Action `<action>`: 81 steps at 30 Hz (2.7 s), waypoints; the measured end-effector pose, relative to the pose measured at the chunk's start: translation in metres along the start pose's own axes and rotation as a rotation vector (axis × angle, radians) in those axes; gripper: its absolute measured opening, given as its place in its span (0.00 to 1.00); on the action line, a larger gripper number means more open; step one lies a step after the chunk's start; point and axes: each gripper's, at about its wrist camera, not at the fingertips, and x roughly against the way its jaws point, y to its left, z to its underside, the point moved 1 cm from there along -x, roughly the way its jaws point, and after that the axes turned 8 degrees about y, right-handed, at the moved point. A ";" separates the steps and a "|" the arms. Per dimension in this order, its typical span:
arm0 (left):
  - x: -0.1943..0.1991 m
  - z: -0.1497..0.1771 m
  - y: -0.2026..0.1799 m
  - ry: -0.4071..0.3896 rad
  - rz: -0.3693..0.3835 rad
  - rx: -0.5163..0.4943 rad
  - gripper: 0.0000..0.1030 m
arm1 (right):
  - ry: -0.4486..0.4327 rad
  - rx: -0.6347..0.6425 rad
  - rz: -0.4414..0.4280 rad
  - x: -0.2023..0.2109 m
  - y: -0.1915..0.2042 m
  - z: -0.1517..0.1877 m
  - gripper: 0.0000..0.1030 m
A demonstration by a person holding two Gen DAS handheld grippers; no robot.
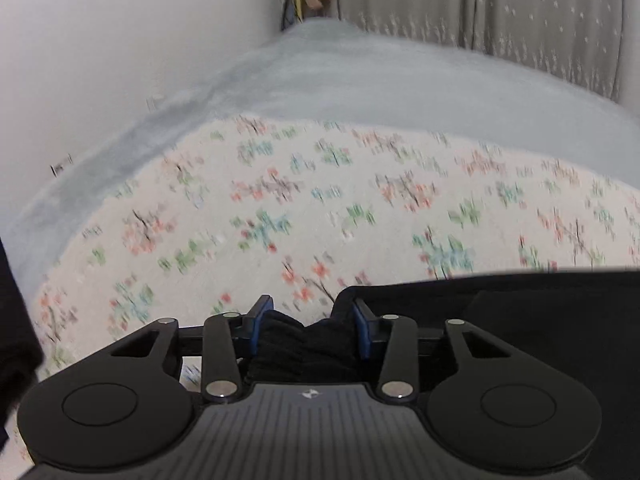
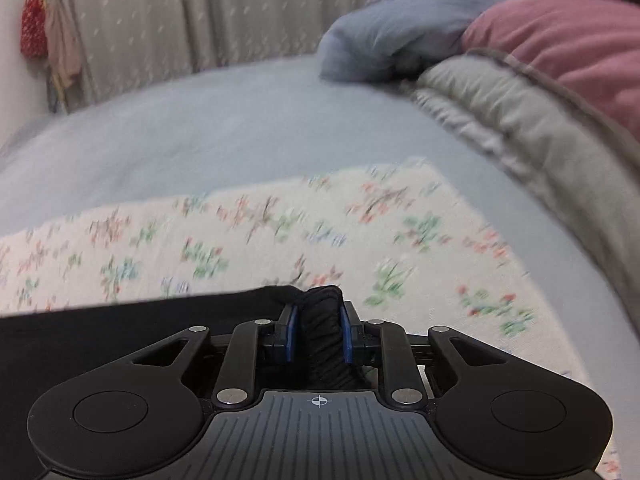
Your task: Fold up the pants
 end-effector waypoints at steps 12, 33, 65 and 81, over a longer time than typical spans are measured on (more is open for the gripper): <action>0.064 -0.010 0.042 -0.113 0.041 0.060 0.36 | -0.160 0.043 0.002 0.092 0.029 -0.029 0.17; 0.165 0.094 0.091 -0.277 0.155 0.159 0.35 | -0.225 -0.163 -0.157 0.243 -0.072 0.120 0.18; 0.169 0.202 0.202 0.002 0.342 0.402 0.77 | 0.078 0.178 -0.175 0.303 -0.097 0.320 0.46; 0.170 0.227 0.171 0.280 0.467 0.733 0.76 | 0.078 -0.193 -0.280 0.307 -0.093 0.308 0.63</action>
